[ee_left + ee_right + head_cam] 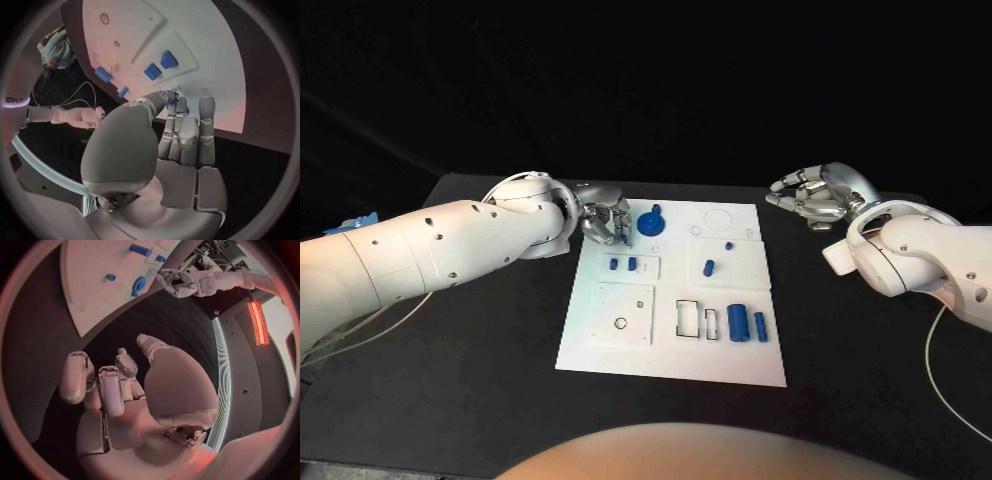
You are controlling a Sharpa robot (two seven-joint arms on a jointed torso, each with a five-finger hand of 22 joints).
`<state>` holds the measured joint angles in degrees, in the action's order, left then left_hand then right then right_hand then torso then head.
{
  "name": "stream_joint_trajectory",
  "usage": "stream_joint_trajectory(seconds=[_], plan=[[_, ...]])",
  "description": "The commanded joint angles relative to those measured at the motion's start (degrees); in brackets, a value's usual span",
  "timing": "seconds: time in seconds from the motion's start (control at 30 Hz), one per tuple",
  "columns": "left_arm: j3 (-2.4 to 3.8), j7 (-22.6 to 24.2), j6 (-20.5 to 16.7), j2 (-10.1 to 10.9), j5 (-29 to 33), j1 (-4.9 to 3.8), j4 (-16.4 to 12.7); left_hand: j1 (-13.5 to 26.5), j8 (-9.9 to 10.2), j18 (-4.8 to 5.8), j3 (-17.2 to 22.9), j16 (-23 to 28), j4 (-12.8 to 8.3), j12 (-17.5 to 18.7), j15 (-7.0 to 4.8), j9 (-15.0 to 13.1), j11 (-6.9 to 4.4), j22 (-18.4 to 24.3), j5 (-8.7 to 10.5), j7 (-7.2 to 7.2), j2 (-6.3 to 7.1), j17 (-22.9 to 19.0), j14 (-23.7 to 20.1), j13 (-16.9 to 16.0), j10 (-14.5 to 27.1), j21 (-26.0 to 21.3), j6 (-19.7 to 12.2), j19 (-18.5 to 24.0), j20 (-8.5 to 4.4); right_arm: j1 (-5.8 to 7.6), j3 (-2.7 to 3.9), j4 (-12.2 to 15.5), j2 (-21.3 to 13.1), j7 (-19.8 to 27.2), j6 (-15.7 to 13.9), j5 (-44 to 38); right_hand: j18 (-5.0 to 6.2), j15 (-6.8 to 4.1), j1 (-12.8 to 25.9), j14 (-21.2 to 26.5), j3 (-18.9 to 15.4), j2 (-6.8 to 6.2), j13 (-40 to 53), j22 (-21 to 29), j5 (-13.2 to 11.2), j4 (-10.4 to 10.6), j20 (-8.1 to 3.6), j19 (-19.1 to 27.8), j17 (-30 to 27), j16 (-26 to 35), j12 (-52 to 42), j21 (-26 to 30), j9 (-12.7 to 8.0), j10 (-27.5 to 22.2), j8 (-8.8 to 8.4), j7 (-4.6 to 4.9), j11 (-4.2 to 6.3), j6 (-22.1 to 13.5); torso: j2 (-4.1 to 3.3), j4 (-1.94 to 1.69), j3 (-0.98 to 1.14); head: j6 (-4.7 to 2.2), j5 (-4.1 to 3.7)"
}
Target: Assemble the parts on the task board
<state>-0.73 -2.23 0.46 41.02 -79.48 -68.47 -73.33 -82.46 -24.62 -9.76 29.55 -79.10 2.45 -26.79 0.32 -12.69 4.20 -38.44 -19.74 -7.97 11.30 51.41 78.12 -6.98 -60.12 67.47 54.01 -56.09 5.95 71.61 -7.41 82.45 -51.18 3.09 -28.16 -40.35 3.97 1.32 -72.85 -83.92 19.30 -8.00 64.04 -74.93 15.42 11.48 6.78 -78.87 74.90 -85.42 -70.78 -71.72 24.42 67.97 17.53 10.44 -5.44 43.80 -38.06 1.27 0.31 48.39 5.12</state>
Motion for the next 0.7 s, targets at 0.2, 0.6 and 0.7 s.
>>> stream_joint_trajectory(seconds=[0.2, 0.6, 0.7], plan=[[-0.15, 0.6, 1.1, -0.9, 0.1, 0.13, 1.3, 0.6, 0.3, -0.42, -0.3, 0.0, 0.0, 0.2, -0.02, -0.1, 0.07, -0.1, 0.17, -0.02, 0.0, 0.2, -0.1, 0.1, -0.4, -0.1, 0.5, 0.4, 0.05, -0.05, 0.01, 0.1, 0.0, 0.6, -0.3, -0.3, 0.87, -0.37, -0.2, -3.3, 0.1, -0.1, 0.0, -0.9, 0.4, 0.3, 0.12, 0.3, 3.9, 0.4, 0.0, 0.3, 0.1, -0.3, 0.24, -0.15, 0.07, -0.4, -0.01, 0.03, 0.07, 0.22, -0.06], [-0.21, 0.7, 1.1, -1.8, 0.1, 0.18, 1.8, 0.6, 0.3, -0.42, -0.3, 0.0, -0.1, 0.2, -0.03, -0.1, 0.05, -0.2, 0.15, -0.01, -0.07, 0.3, -0.1, 0.1, -0.5, -0.1, 0.5, 0.3, 0.04, -0.07, 0.01, 0.1, 0.1, 0.6, -0.2, -0.4, 0.87, -0.37, -0.2, -3.3, 0.1, -0.1, 0.0, -0.9, 0.4, 0.3, 0.12, 0.3, 3.9, 0.4, 0.0, 0.3, 0.1, -0.3, 0.24, -0.15, 0.07, -0.4, 0.01, 0.03, 0.07, 0.45, -0.05], [-0.22, 0.7, 1.2, -2.0, 0.1, 0.19, 1.9, 0.6, 0.3, -0.42, -0.3, 0.0, -0.1, 0.2, -0.03, -0.1, 0.05, -0.2, 0.15, -0.01, -0.07, 0.3, -0.1, 0.1, -0.5, -0.1, 0.5, 0.3, 0.04, -0.07, 0.01, 0.1, 0.1, 0.5, -0.2, -0.4, 0.87, -0.37, -0.2, -3.3, 0.1, -0.1, 0.0, -0.9, 0.4, 0.3, 0.12, 0.3, 3.9, 0.4, 0.0, 0.3, 0.1, -0.3, 0.24, -0.15, 0.07, -0.4, 0.0, 0.04, 0.07, 0.46, -0.06]])
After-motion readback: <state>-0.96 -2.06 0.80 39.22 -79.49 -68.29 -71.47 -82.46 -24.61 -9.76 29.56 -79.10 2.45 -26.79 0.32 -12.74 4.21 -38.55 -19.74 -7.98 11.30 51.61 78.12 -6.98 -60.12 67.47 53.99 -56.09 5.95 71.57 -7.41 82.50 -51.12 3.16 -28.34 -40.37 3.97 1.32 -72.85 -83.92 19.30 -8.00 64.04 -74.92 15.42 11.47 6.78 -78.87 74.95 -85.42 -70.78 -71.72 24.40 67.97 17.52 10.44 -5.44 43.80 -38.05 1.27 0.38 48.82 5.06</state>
